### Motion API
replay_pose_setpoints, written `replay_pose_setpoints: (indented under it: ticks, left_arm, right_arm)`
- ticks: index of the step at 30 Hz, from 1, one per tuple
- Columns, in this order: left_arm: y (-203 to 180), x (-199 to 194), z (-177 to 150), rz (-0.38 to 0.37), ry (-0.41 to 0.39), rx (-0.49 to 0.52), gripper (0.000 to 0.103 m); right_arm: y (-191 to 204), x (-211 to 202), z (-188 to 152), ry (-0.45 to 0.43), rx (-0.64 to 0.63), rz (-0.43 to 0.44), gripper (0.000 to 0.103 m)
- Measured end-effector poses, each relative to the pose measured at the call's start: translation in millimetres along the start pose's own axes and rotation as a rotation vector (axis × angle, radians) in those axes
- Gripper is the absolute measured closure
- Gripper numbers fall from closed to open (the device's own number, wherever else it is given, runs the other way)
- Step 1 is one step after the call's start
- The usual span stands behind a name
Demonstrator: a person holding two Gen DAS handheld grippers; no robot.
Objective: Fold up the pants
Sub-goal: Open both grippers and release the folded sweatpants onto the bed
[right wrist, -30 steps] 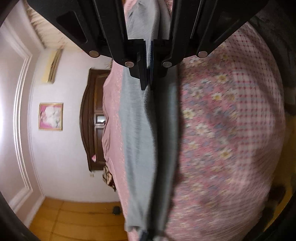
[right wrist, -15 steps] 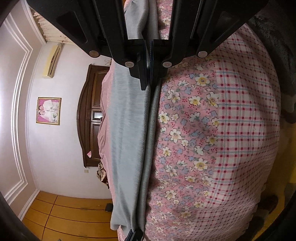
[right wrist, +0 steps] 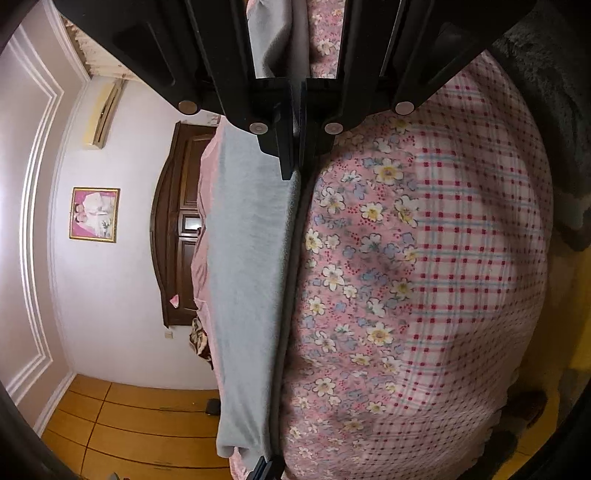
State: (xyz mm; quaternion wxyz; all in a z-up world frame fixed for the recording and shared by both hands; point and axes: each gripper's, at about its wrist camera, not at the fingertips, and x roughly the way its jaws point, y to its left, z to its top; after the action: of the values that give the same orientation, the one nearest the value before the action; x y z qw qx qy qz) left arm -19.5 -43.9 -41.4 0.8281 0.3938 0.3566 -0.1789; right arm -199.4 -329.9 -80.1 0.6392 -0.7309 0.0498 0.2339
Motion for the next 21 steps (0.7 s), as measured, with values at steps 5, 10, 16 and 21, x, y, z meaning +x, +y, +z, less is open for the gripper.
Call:
replay_pose_setpoints:
  ticks: [5,10,16,21]
  left_arm:
    - [10,-3,1,-0.057,0.006,-0.108,0.092]
    - [30,-32,4,-0.214,-0.088,-0.34,0.06]
    - [52,-59,30,-0.327,-0.238,-0.441,0.04]
    - [69,-49,46,-0.236,-0.354,-0.533,0.032]
  right_arm:
    - [-40,-13,-10,-0.04,0.239,0.046,0.095]
    - [-107,-32,-46,-0.094,0.699,0.165,0.082]
    - [-167,-21,-155,0.046,1.296,0.239,0.066]
    - [-157,-11,-296,0.282,1.905,0.218,0.066]
